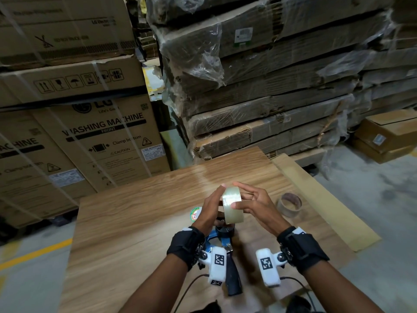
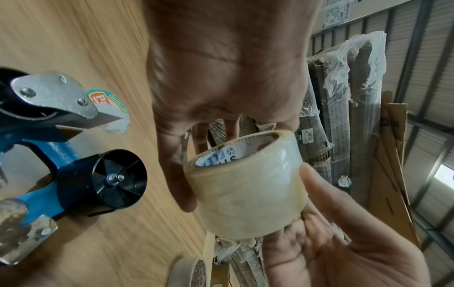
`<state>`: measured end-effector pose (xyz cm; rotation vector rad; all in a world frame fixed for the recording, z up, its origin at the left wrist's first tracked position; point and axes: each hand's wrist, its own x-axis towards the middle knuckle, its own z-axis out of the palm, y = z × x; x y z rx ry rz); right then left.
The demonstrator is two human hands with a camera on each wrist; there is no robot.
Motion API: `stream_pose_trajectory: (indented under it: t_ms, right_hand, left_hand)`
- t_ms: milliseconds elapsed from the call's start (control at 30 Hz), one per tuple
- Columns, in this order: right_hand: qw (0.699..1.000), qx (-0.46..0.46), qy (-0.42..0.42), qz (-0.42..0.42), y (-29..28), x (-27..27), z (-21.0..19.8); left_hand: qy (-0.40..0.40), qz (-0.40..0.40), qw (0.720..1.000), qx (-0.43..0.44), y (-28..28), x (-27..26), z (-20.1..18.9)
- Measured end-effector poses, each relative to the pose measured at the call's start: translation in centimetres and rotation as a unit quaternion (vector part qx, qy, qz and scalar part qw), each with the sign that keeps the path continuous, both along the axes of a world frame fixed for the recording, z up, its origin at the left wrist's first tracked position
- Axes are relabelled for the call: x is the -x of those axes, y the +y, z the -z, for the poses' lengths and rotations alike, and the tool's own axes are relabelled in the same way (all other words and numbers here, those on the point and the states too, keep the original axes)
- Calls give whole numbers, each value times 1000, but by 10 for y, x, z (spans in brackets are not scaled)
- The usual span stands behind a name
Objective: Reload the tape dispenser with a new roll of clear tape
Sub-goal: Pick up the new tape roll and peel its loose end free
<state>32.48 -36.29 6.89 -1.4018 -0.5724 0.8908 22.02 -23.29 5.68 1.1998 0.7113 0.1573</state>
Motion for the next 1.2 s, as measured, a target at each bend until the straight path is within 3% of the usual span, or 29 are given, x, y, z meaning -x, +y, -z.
stream_pose_trajectory:
  t_ms: [300, 767, 867, 1000, 1067, 1200]
  right_hand:
    - [990, -33, -56, 126, 5, 4, -6]
    - [962, -12, -71, 263, 15, 8, 7]
    - [966, 5, -55, 254, 14, 6, 3]
    - [989, 5, 22, 143, 4, 0, -2]
    - [994, -7, 20, 107, -1, -2, 0]
    - [990, -16, -1, 142, -3, 4, -3]
  left_hand:
    - [-107, 64, 991, 51, -6, 11, -8]
    - [-104, 72, 989, -71, -15, 11, -5]
    - [-104, 73, 987, -101, -16, 12, -2]
    - [-92, 57, 990, -85, -10, 13, -2]
    - [-92, 60, 991, -71, -9, 13, -3]
    - [-95, 65, 990, -87, -11, 12, -2]
